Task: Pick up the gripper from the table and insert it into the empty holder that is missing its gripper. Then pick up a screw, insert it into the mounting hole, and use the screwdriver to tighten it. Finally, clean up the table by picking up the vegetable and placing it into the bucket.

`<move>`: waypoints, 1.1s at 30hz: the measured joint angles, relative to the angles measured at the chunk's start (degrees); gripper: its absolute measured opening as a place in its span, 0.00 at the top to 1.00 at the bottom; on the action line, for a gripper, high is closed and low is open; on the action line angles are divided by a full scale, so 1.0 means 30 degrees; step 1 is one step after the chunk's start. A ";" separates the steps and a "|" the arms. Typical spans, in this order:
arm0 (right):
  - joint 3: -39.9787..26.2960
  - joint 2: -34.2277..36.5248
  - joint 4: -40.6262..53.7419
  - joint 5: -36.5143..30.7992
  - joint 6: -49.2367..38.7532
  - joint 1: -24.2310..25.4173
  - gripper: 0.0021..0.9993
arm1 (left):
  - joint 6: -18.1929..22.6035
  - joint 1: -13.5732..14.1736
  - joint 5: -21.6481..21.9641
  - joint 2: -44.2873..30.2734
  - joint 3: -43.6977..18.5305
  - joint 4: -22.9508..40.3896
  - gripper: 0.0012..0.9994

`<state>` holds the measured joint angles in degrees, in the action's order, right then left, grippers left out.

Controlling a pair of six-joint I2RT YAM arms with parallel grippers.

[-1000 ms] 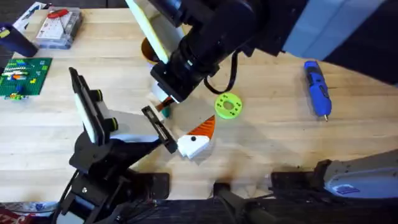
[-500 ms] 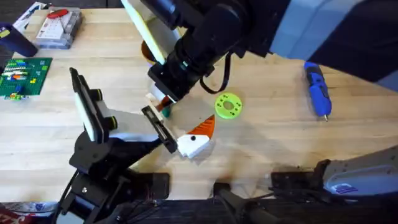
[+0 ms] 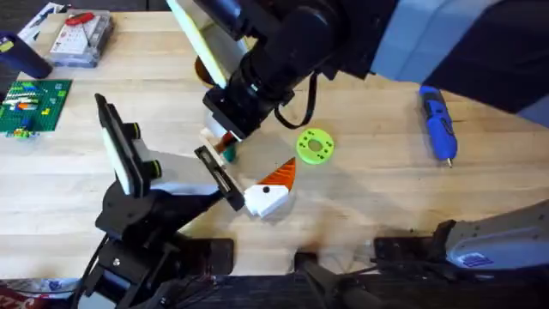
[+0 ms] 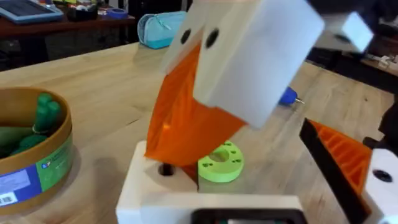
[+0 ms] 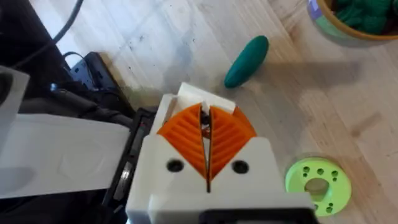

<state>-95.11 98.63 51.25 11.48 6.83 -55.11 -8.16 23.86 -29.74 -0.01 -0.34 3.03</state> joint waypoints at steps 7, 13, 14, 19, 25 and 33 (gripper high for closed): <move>0.0000 0.0040 -0.0274 0.0261 0.0000 0.0015 1.00 | 0.0071 0.0000 -0.0009 0.0000 0.0000 -0.0007 0.00; -0.0005 0.0255 -0.0563 0.0420 0.0000 0.0015 1.00 | -0.0073 0.0000 0.0041 0.0000 0.0000 0.0002 0.00; -0.0007 0.0255 -0.0528 0.0423 0.0000 0.0015 1.00 | -0.0078 0.0000 0.0026 0.0000 0.0000 0.0005 0.00; -0.0098 0.0255 -0.0221 0.0423 -0.0007 0.0015 1.00 | -0.0082 0.0000 -0.0100 0.0000 0.0000 0.0007 0.00; -0.0109 0.0258 -0.0179 0.0423 -0.0432 0.0007 1.00 | -0.0087 0.0000 -0.0116 0.0000 0.0000 0.0007 0.00; -0.0117 0.0255 -0.0133 0.0270 -0.0949 -0.0007 1.00 | -0.0087 0.0000 -0.0164 0.0000 0.0000 0.0007 0.00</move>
<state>-95.46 99.39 50.85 12.29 3.98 -55.13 -8.43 23.86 -30.23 -0.01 -0.34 3.05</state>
